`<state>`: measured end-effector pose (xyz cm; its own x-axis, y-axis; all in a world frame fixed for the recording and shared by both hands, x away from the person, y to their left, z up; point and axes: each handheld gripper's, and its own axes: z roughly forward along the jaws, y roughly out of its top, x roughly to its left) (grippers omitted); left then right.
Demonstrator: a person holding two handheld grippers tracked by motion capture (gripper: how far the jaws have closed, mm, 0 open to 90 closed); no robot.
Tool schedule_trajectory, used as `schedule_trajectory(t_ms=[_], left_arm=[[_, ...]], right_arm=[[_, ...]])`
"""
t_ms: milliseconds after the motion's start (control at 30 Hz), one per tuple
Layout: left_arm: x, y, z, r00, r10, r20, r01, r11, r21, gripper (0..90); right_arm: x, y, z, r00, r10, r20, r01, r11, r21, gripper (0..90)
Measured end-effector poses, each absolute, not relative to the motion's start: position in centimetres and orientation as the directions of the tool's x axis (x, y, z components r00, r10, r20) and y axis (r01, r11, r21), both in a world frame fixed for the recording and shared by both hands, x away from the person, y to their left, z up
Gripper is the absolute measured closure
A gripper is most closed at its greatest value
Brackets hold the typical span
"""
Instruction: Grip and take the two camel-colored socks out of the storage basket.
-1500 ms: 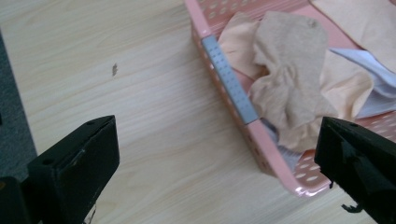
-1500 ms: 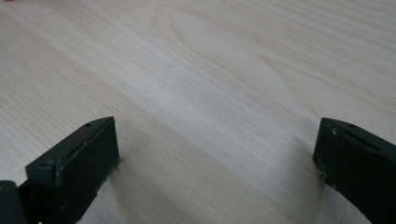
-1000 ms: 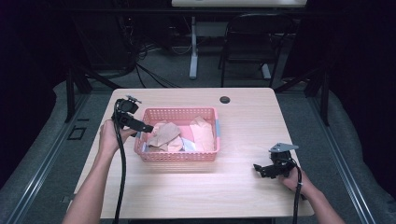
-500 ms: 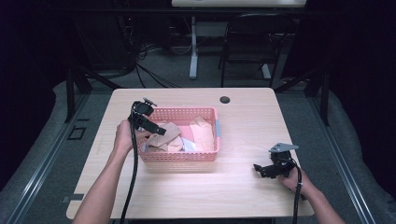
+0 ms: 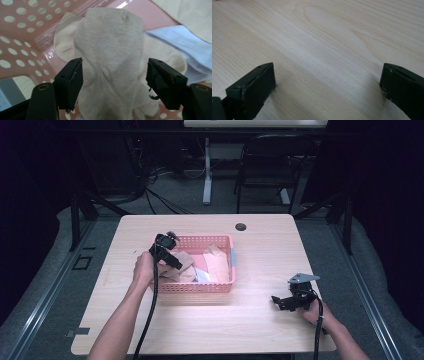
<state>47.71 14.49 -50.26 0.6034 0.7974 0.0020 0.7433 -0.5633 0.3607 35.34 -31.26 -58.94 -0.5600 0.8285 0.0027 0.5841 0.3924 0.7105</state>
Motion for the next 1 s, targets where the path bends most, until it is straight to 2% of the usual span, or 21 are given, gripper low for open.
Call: schedule_trajectory(t_ms=[67, 100, 167, 267, 433, 533, 867, 1000], left_arm=[[47.9, 14.5, -50.7, 0.599, 0.801, 0.009, 0.751, -0.565, 0.342, 35.2], [48.0, 14.5, -50.8, 0.599, 0.801, 0.012, 0.753, -0.568, 0.332, 40.9], [48.1, 14.5, -51.1, 0.594, 0.804, 0.014, 0.758, -0.566, 0.324, 42.6], [48.2, 14.5, -51.2, 0.596, 0.803, 0.011, 0.760, -0.568, 0.316, 51.1], [48.1, 14.5, -51.1, 0.606, 0.796, 0.003, 0.754, -0.575, 0.317, 72.8], [48.0, 14.6, -50.9, 0.608, 0.794, 0.001, 0.750, -0.574, 0.330, 80.2], [47.5, 15.0, -49.7, 0.615, 0.789, 0.004, 0.733, -0.573, 0.367, 88.3], [47.3, 15.0, -49.1, 0.623, 0.783, 0.010, 0.725, -0.581, 0.371, 88.4]], right_arm=[[35.3, -31.3, -58.9, -0.560, 0.829, 0.002, 0.584, 0.393, 0.711, 0.0], [35.3, -31.3, -58.9, -0.560, 0.828, 0.003, 0.584, 0.393, 0.711, 0.0], [35.3, -31.3, -58.9, -0.560, 0.829, 0.003, 0.584, 0.392, 0.711, 0.0], [35.3, -31.3, -58.9, -0.560, 0.829, 0.003, 0.584, 0.392, 0.711, 0.0], [35.3, -31.3, -58.9, -0.560, 0.829, 0.003, 0.584, 0.392, 0.711, 0.0], [35.3, -31.3, -58.9, -0.560, 0.829, 0.002, 0.584, 0.393, 0.711, 0.0], [35.3, -31.3, -58.9, -0.560, 0.828, 0.003, 0.584, 0.392, 0.711, 0.0], [35.3, -31.3, -58.9, -0.560, 0.829, 0.002, 0.584, 0.393, 0.711, 0.0]])
